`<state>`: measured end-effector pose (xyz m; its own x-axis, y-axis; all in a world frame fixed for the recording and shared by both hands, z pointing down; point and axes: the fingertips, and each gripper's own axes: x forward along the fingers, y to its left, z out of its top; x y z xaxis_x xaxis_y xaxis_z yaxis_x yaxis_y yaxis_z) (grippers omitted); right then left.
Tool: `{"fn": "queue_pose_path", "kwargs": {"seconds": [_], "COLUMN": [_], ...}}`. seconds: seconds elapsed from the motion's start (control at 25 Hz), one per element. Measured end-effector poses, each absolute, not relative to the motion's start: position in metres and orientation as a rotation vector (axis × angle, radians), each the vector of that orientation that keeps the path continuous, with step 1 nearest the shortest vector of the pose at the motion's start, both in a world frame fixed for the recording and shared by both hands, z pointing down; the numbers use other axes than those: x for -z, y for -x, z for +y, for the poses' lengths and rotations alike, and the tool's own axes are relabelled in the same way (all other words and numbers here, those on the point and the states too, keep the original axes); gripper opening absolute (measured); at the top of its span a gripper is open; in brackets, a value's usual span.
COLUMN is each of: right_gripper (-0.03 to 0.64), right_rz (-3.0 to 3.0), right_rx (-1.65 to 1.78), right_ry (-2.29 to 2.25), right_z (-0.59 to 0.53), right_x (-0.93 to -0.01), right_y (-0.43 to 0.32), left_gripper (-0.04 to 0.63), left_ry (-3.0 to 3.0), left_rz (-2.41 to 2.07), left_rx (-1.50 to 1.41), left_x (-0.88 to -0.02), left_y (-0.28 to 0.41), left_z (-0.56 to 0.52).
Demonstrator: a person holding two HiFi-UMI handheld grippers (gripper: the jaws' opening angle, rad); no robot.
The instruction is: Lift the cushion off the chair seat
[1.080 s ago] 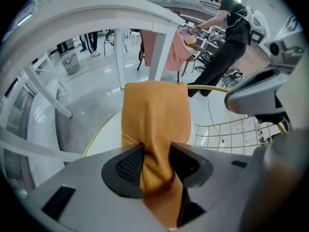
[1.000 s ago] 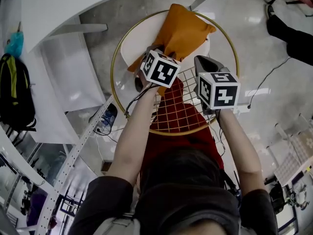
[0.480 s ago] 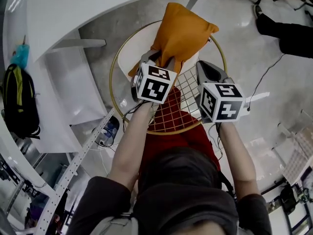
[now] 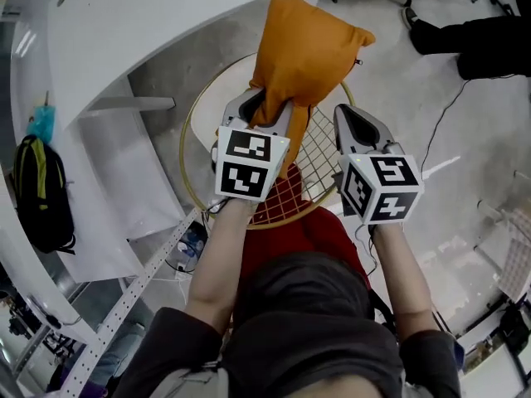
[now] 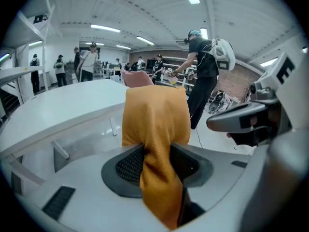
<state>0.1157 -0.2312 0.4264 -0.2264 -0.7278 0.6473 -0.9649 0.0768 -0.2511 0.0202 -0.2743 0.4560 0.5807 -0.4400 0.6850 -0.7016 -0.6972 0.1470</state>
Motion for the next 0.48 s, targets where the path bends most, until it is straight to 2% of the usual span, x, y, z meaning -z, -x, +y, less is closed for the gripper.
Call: {"fn": "queue_pose_path", "kwargs": {"seconds": [0.48], "right_gripper": [0.018], "right_rz": [-2.137], "right_rx": [-0.774], "right_ry": [-1.833], "right_z": [-0.197], "right_x": [-0.349], "right_y": [-0.146], "left_gripper": [0.18], "left_ry": [-2.543], "left_rz": [-0.99], "left_rx": [-0.69], "left_x": [-0.364], "left_y": [-0.04], "left_z": [-0.234]}}
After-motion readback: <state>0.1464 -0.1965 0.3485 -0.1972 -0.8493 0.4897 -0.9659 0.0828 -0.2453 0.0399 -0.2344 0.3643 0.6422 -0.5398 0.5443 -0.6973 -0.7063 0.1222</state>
